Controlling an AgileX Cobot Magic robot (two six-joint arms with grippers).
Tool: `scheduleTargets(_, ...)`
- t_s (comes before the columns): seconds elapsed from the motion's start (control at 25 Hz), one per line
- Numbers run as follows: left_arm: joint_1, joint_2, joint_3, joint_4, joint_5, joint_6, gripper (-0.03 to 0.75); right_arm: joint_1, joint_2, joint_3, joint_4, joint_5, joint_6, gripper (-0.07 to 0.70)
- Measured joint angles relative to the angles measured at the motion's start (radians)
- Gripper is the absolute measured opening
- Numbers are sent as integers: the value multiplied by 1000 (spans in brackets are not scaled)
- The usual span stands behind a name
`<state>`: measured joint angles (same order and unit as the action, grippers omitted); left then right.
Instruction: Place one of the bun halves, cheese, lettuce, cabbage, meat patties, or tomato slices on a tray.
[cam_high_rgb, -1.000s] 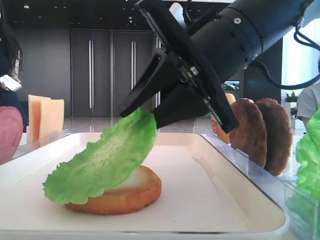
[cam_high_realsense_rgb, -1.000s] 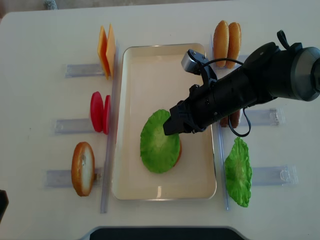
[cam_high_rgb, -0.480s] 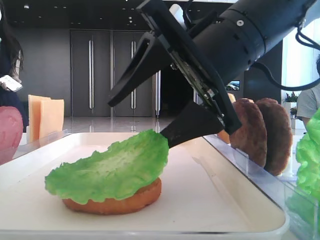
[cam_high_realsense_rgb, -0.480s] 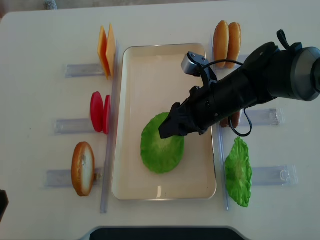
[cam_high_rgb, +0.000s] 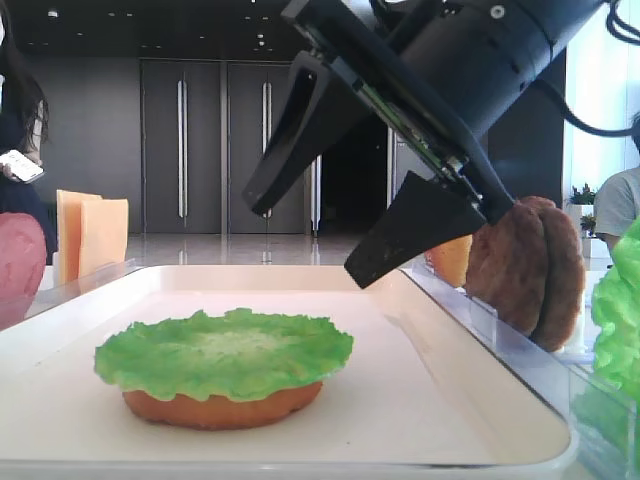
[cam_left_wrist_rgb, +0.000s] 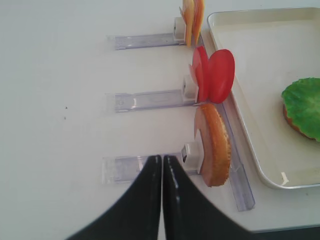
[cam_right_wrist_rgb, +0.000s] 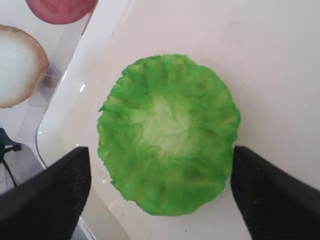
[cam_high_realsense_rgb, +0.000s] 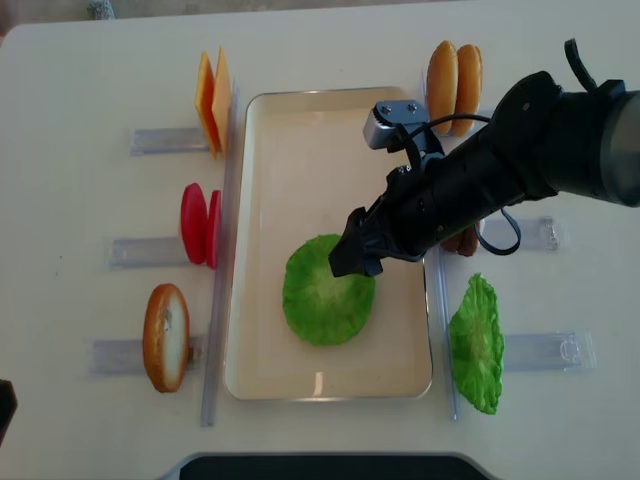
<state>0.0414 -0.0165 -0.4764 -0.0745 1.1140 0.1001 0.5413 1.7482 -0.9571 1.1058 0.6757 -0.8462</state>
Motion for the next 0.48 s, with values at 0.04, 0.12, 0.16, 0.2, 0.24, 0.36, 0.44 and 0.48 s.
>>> scheduleTargets(0.04,0,0,0,0,0,0,-7,7,-16,0,-38,-13,30,574)
scheduleTargets(0.12,0,0,0,0,0,0,-7,15,-46,0,-120,-26,96,574)
scheduleTargets(0.16,0,0,0,0,0,0,-7,19,-59,0,-158,-17,129,575)
scheduleTargets(0.2,0,0,0,0,0,0,-7,24,-76,0,-183,-17,150,575)
scheduleTargets(0.24,0,0,0,0,0,0,-7,27,-94,0,-199,-17,161,575)
scheduleTargets(0.36,0,0,0,0,0,0,-7,38,-150,0,-224,-11,203,575)
scheduleTargets(0.44,0,0,0,0,0,0,-7,48,-188,0,-267,-5,252,576)
scheduleTargets(0.48,0,0,0,0,0,0,-7,53,-210,0,-305,-3,288,576)
